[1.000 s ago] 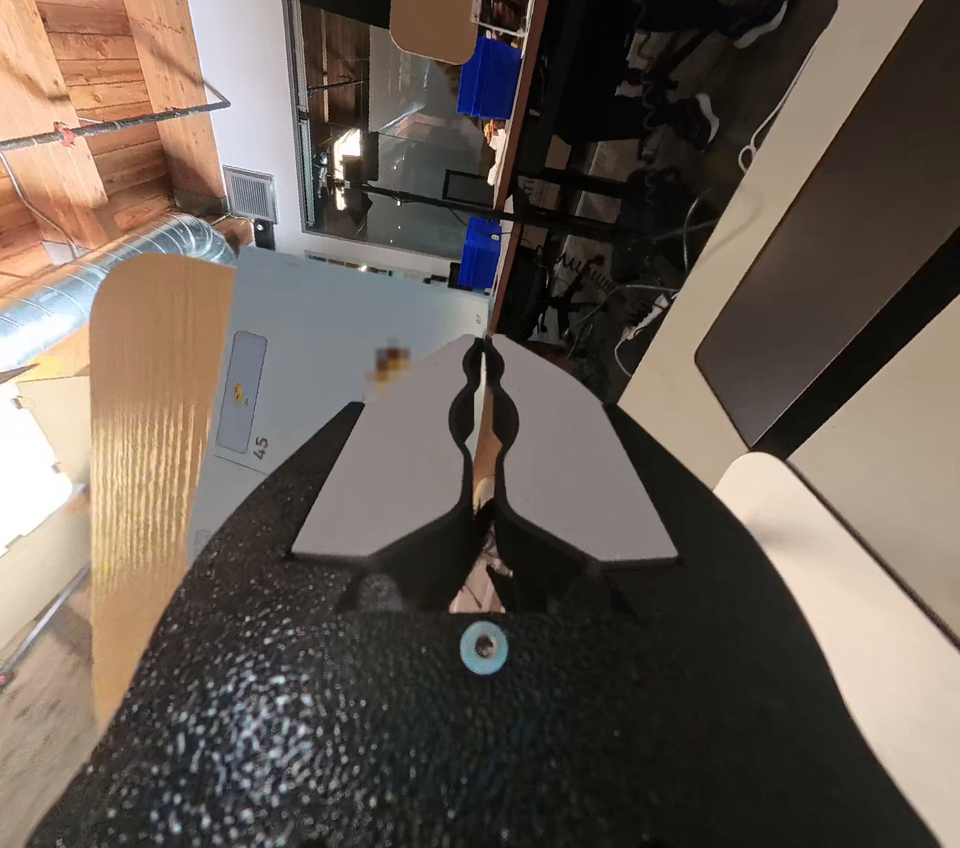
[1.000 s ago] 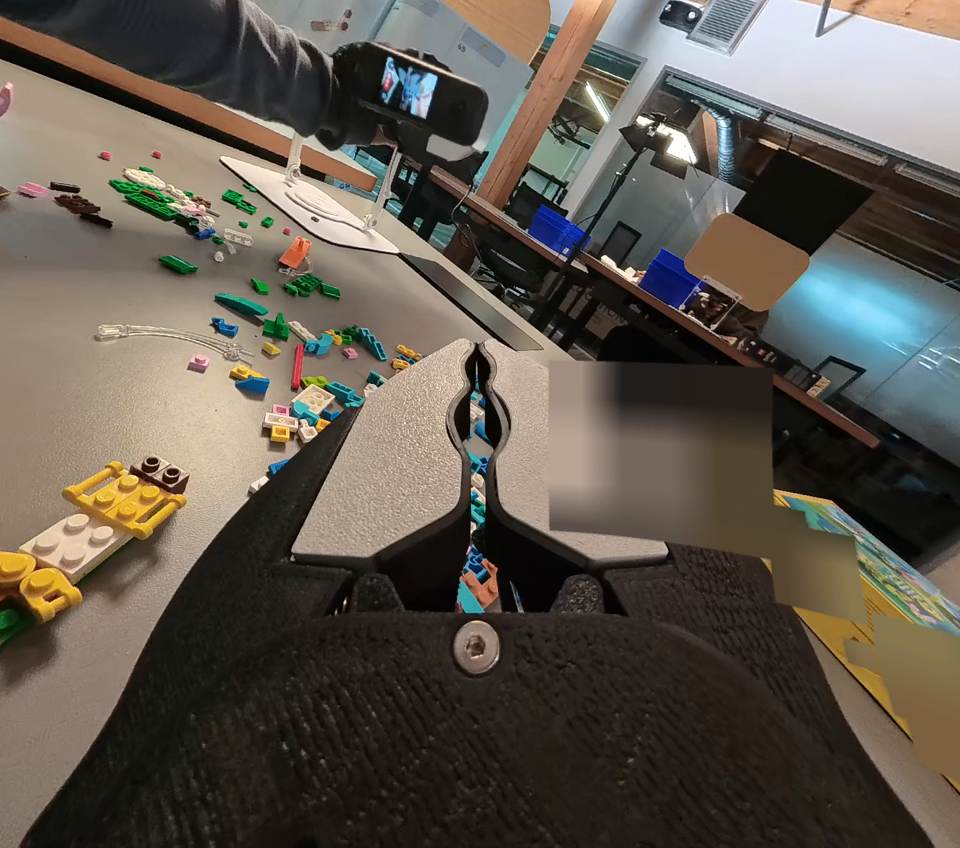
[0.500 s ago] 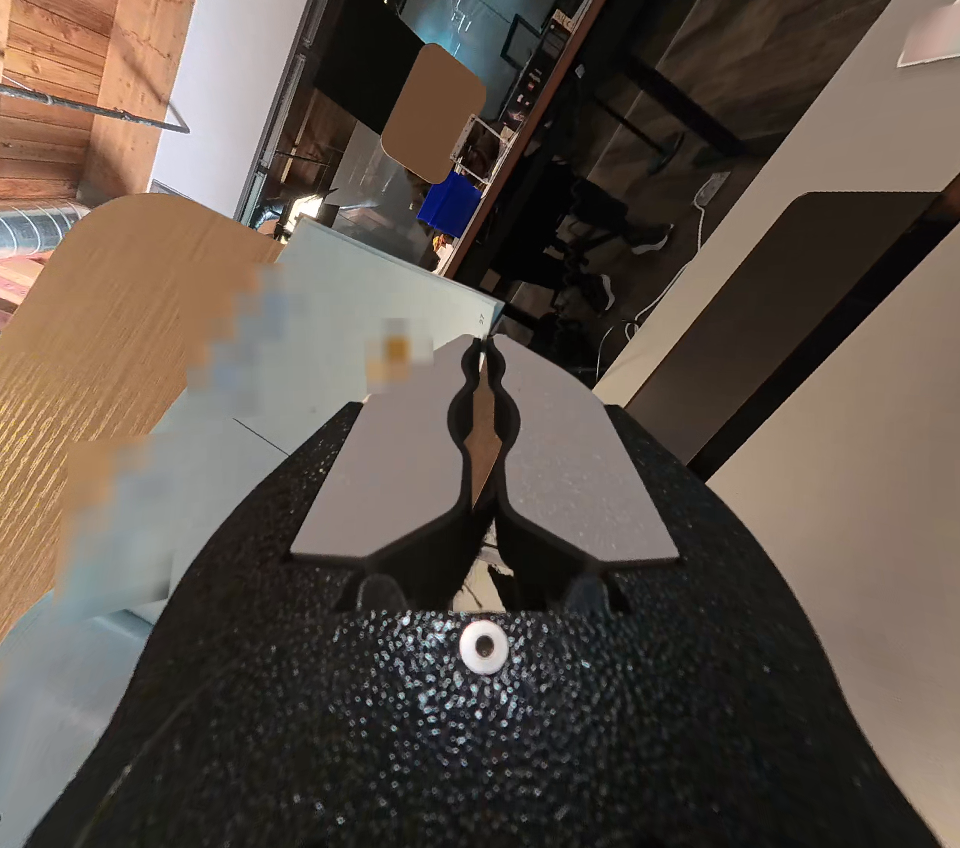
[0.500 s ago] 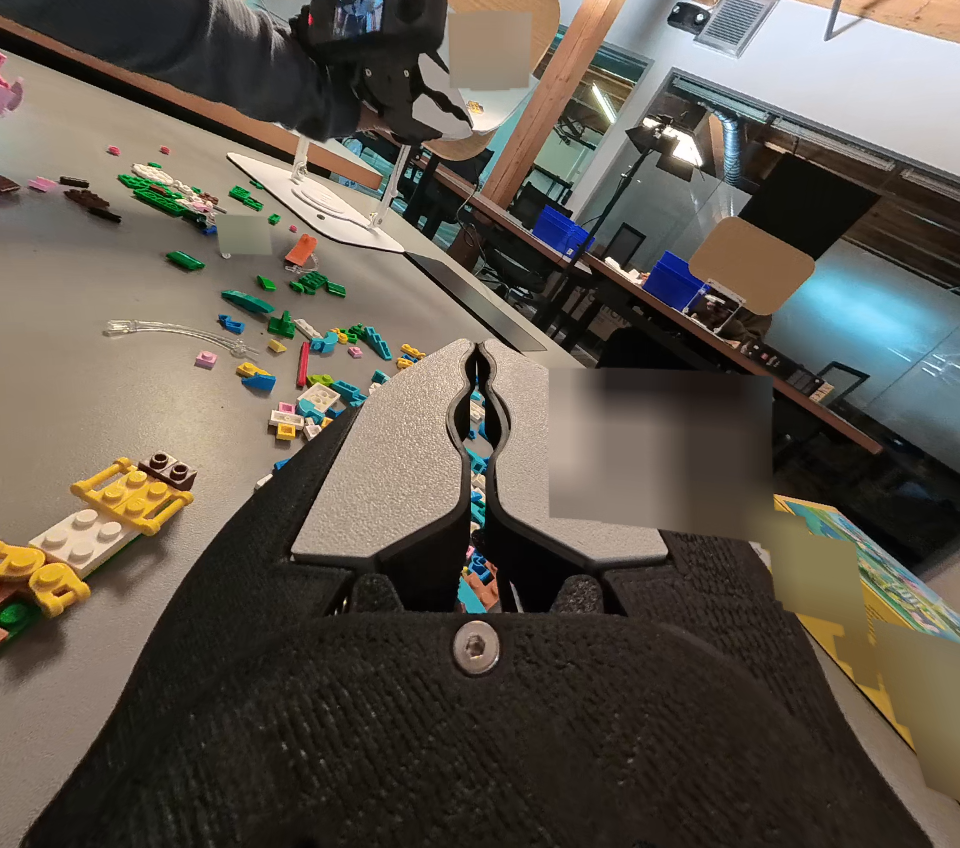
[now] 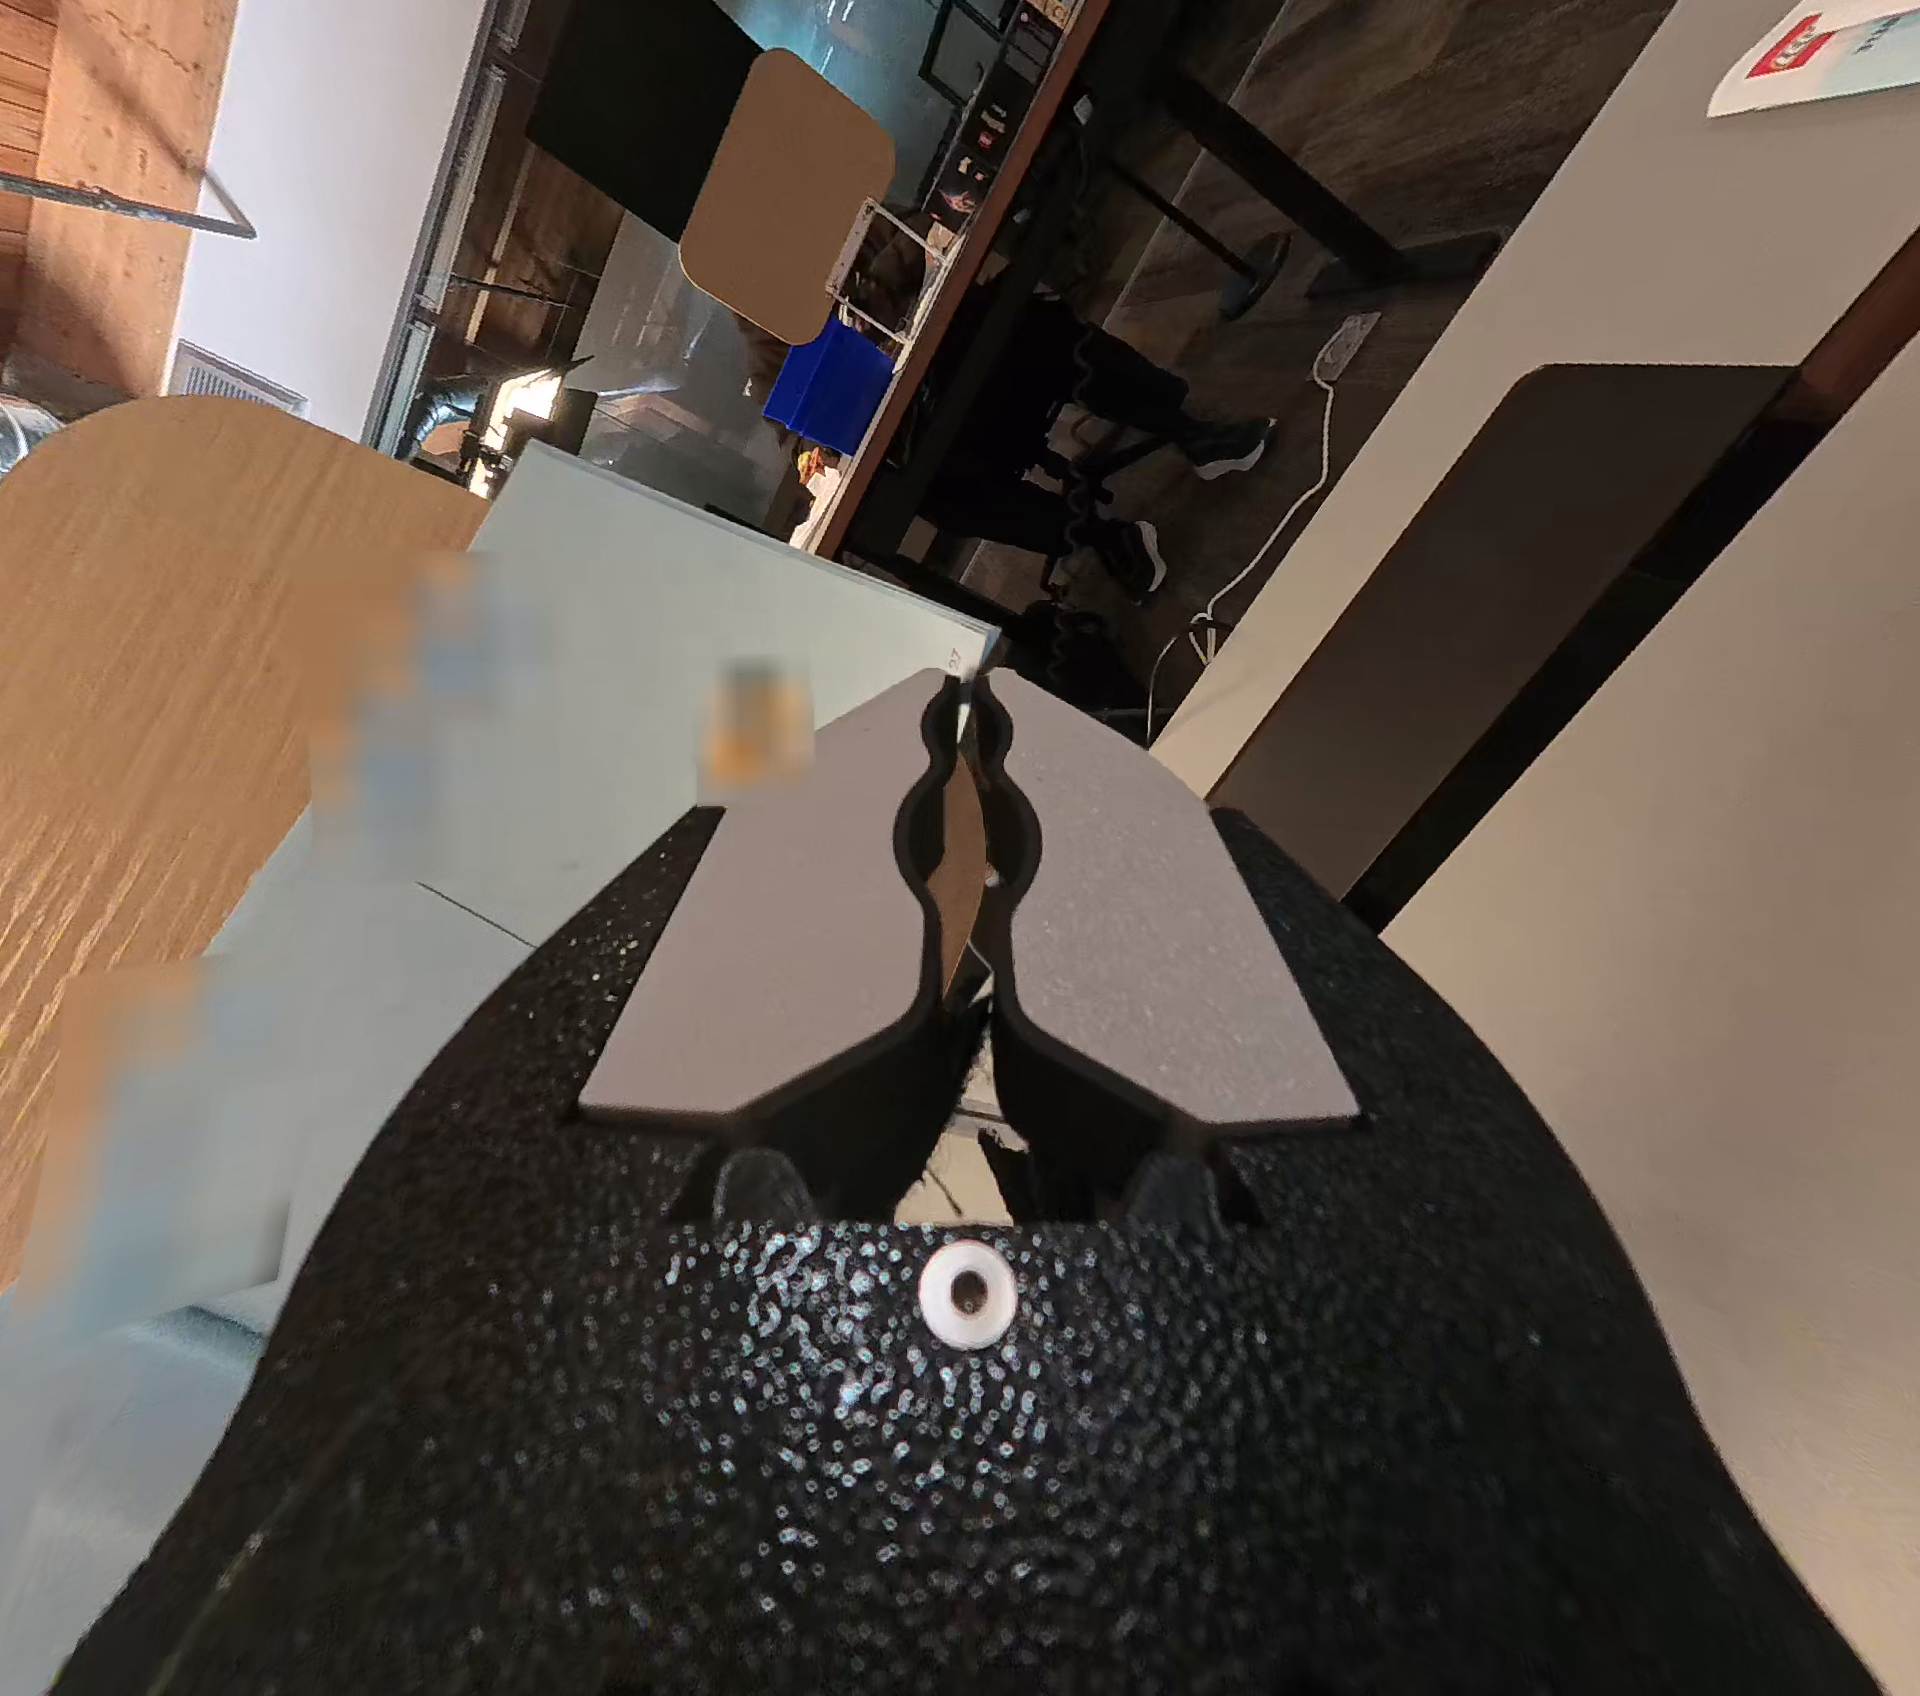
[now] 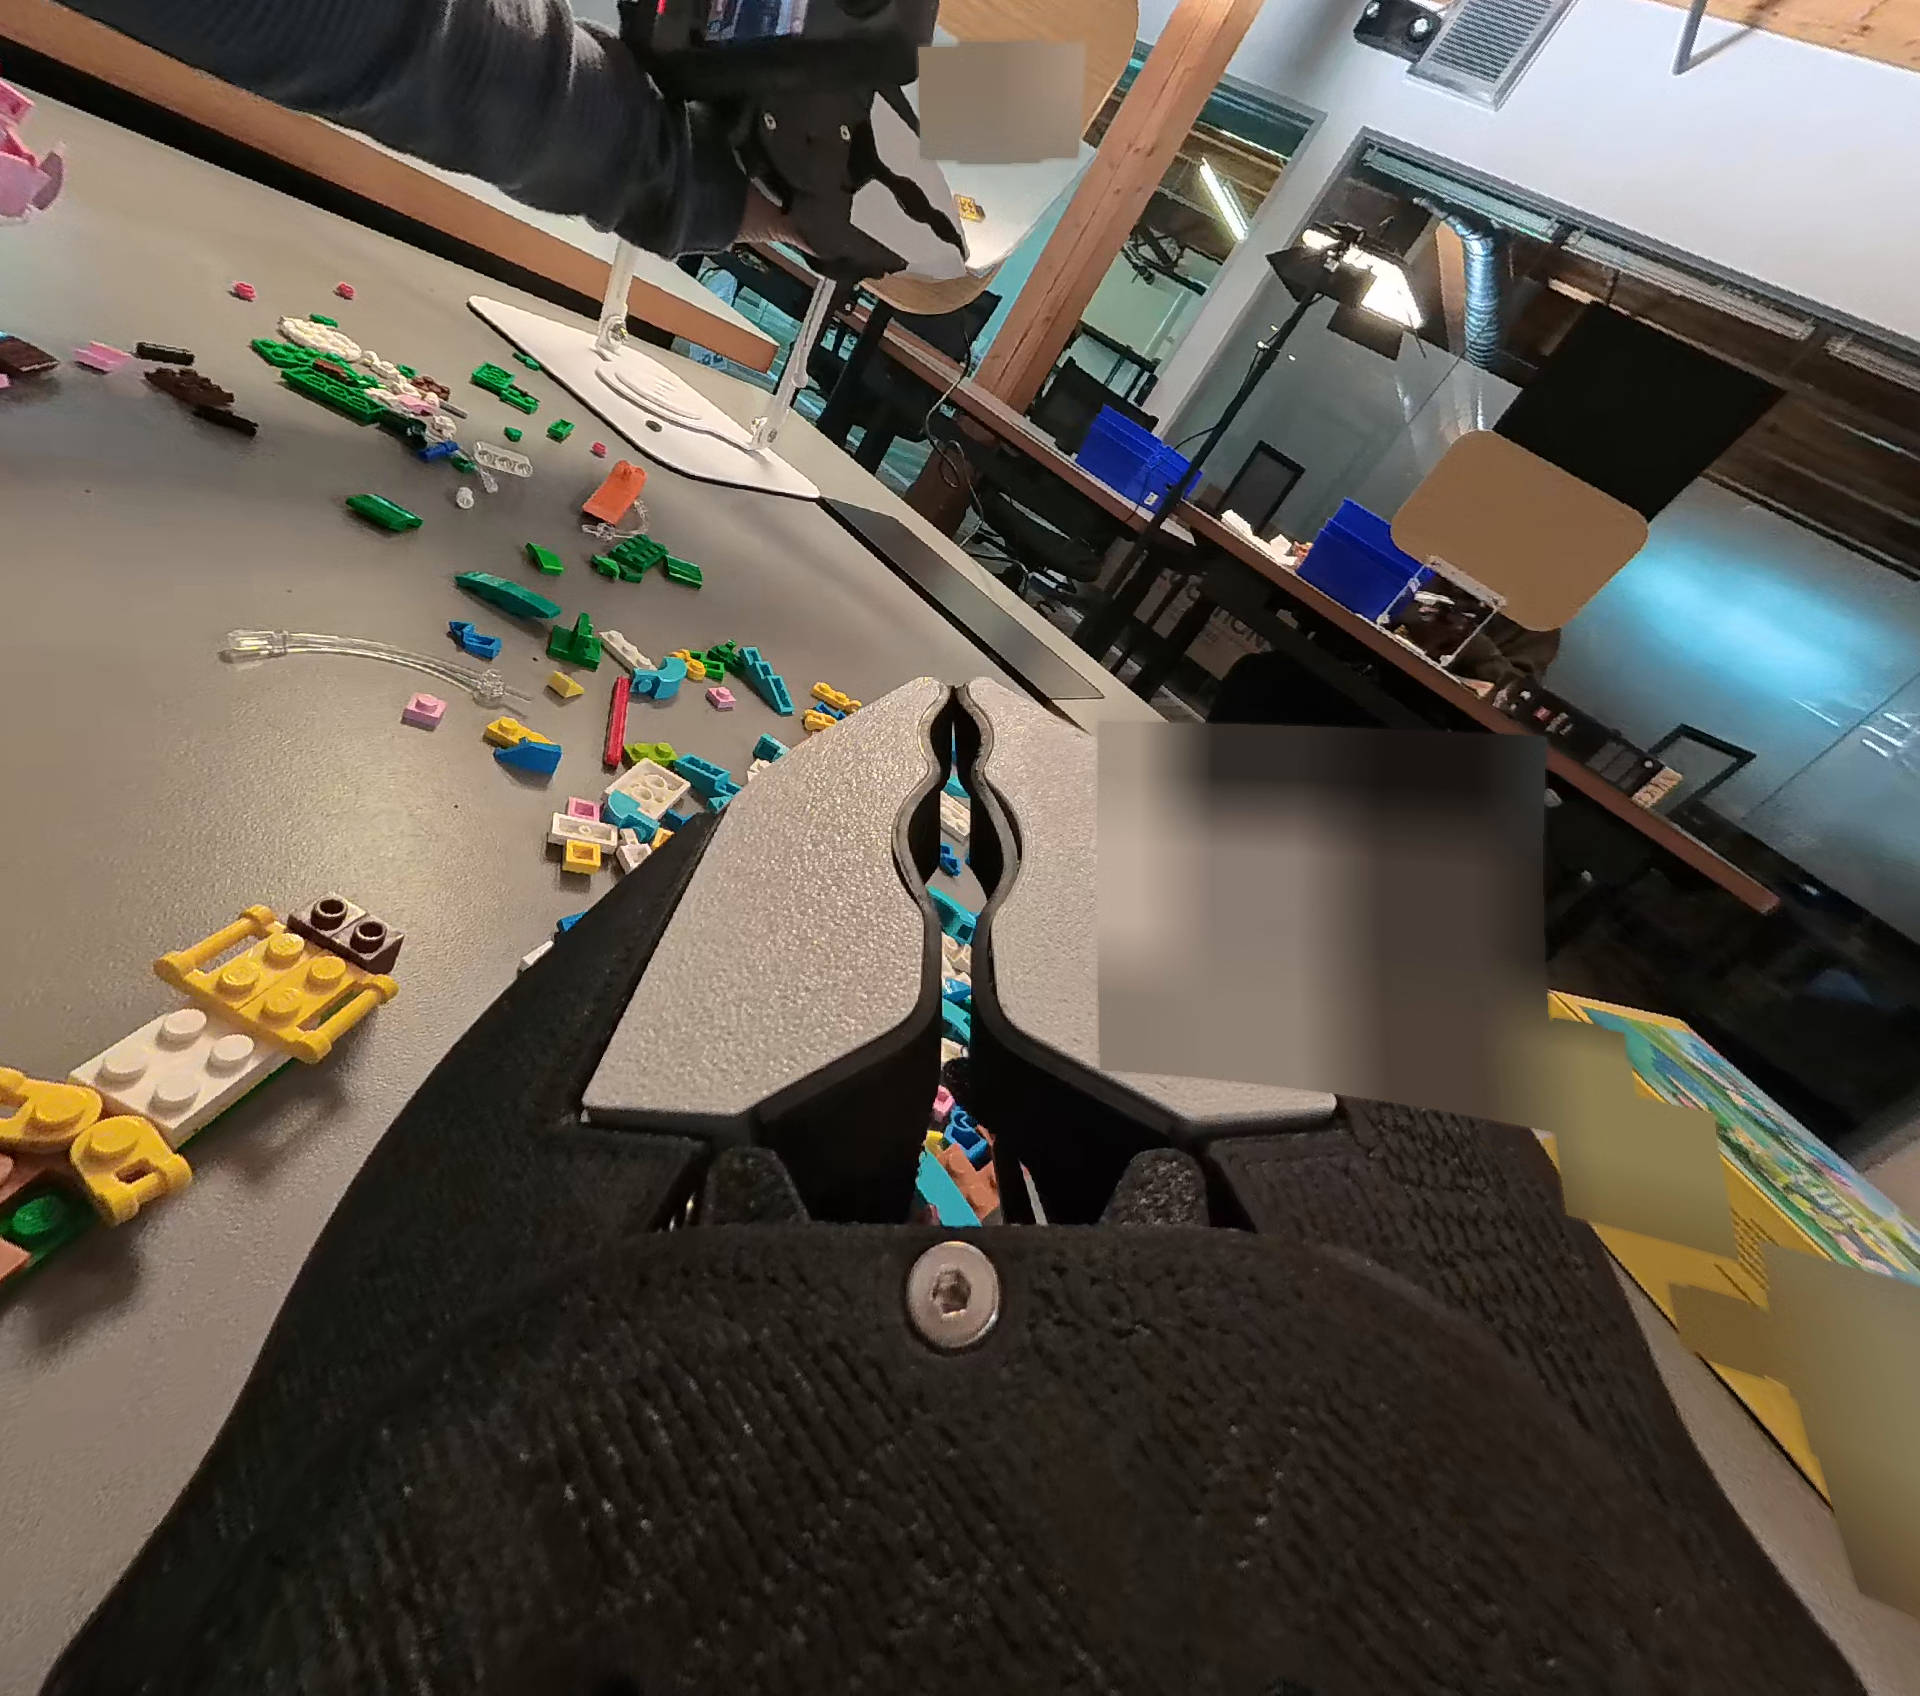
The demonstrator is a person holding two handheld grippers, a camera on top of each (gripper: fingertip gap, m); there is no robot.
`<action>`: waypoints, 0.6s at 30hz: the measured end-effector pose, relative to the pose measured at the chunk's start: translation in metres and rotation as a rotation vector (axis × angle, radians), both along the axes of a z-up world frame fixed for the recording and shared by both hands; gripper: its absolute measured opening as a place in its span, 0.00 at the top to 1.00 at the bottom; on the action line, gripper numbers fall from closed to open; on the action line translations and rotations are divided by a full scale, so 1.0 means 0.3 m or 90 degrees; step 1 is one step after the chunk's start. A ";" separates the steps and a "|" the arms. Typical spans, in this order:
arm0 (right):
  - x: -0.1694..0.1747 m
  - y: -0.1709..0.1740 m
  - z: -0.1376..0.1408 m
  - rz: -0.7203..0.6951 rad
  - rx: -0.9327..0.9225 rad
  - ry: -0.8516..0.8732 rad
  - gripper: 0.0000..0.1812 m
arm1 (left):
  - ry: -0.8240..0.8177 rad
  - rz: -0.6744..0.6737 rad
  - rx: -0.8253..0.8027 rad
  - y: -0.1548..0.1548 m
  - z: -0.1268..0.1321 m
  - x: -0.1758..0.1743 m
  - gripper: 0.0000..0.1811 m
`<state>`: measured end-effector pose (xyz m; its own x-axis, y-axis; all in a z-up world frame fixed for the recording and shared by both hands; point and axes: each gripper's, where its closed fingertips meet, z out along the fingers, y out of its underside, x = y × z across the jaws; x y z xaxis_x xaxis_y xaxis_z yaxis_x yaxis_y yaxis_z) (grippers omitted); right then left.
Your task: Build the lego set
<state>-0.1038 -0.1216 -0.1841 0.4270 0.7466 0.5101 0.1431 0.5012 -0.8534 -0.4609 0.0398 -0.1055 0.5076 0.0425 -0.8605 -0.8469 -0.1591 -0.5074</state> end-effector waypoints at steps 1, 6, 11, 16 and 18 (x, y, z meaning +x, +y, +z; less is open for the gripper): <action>0.000 0.000 0.000 0.000 0.000 -0.001 1.00 | -0.005 -0.001 -0.004 0.001 -0.002 -0.001 0.99; -0.001 0.001 -0.002 0.001 -0.002 -0.002 1.00 | -0.045 -0.019 -0.022 0.002 -0.011 -0.007 0.99; -0.002 0.001 -0.004 0.002 -0.003 -0.005 1.00 | -0.105 -0.046 -0.041 0.001 -0.019 -0.005 0.99; -0.003 0.001 -0.005 0.003 -0.004 -0.007 1.00 | -0.185 -0.074 -0.067 -0.001 -0.027 -0.009 0.99; -0.004 0.001 -0.006 0.004 -0.004 -0.008 1.00 | -0.207 -0.080 -0.073 -0.002 -0.028 -0.012 0.99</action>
<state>-0.1049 -0.1215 -0.1861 0.4151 0.7529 0.5107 0.1511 0.4965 -0.8548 -0.4645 0.0392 -0.1140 0.7502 -0.1252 -0.6492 -0.6612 -0.1362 -0.7377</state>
